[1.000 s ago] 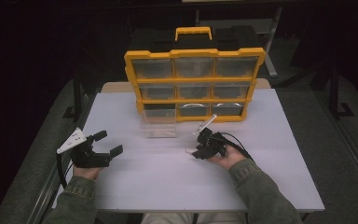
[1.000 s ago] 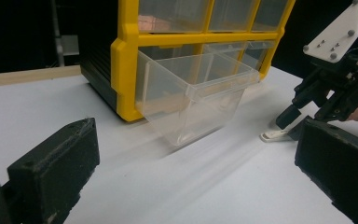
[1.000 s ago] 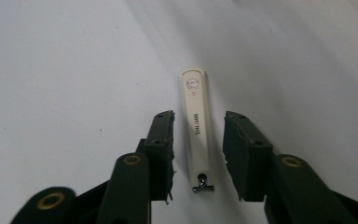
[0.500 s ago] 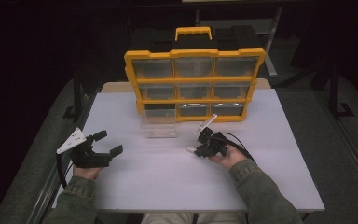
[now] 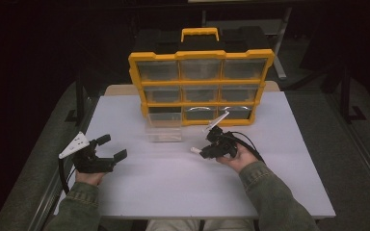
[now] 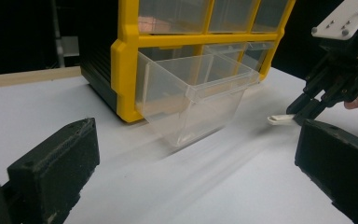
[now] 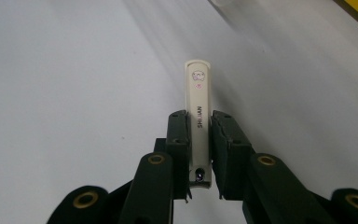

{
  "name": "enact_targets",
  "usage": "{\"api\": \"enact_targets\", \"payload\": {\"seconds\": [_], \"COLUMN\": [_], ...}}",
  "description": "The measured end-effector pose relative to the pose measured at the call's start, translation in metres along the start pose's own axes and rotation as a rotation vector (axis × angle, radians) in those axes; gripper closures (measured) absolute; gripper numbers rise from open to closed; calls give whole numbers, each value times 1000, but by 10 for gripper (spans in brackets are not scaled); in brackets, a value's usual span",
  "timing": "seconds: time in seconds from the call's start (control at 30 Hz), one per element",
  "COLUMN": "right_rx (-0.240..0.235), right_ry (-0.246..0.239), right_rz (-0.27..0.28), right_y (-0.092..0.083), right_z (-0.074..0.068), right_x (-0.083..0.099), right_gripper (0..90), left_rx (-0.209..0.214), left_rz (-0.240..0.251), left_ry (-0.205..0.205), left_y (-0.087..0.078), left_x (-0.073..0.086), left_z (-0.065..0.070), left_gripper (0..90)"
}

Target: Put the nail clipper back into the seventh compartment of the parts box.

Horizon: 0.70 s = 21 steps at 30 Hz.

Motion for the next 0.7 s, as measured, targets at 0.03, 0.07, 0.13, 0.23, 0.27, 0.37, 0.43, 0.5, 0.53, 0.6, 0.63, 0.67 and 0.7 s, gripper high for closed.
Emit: {"api": "enact_targets", "payload": {"seconds": [0.03, 0.07, 0.13, 0.23, 0.27, 0.37, 0.43, 0.5, 0.53, 0.6, 0.63, 0.67, 0.7], "right_rx": [-8, -11, -16, -17, -19, -15, -14, -12, -9, -5, -4, -2, -2], "right_ry": [4, 5, 3, -6, -9, -21, -25, -32, -37, -44, -45, -49, -49], "right_rz": [4, 6, 7, 10, 9, 9, 15, 11, 11, 9, 9, 10, 12], "right_y": [-1, -3, -5, -10, -11, -15, -18, -20, -21, -23, -24, -25, -27], "right_z": [-1, -1, -3, -5, -6, -7, -8, -8, -8, -9, -9, -9, -9], "right_x": [-1, -3, -4, -7, -8, -11, -14, -15, -16, -18, -19, -21, -22], "right_gripper": [762, 762, 762, 762, 762, 762, 762, 762, 762, 762, 762, 762, 762], "left_rx": [0, 0, 2, 2, 2, 0, 0, 0, 0, 0, 0, 0, -1], "left_rz": [1, 1, 2, 2, 2, 3, 2, 2, 2, 2, 3, 3, 4], "left_ry": [0, 0, 0, 0, 1, 2, 1, 1, 1, 2, 2, 3, 2], "left_y": [0, 0, 0, 0, 0, 0, 0, 0, 0, 0, 0, 0, 0], "left_x": [0, 0, 0, 0, 0, 0, 0, 0, 0, 0, 0, 0, -1], "left_z": [0, 0, 0, 0, 0, 0, 0, 0, 0, 0, 0, 0, 0], "left_gripper": [0, 0, 0, 0, 0, 0, 0, 0, 0, 0, 0, 0, 0]}}
Point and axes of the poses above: each handheld gripper's, and its own axes: y roughly forward along the jaws, x roughly out of its underside, z roughly to its right, the point moved 9 cm from there along y, roughly forward along the jaws, and after that the axes turned 2 degrees about y, right-handed, at the moved point
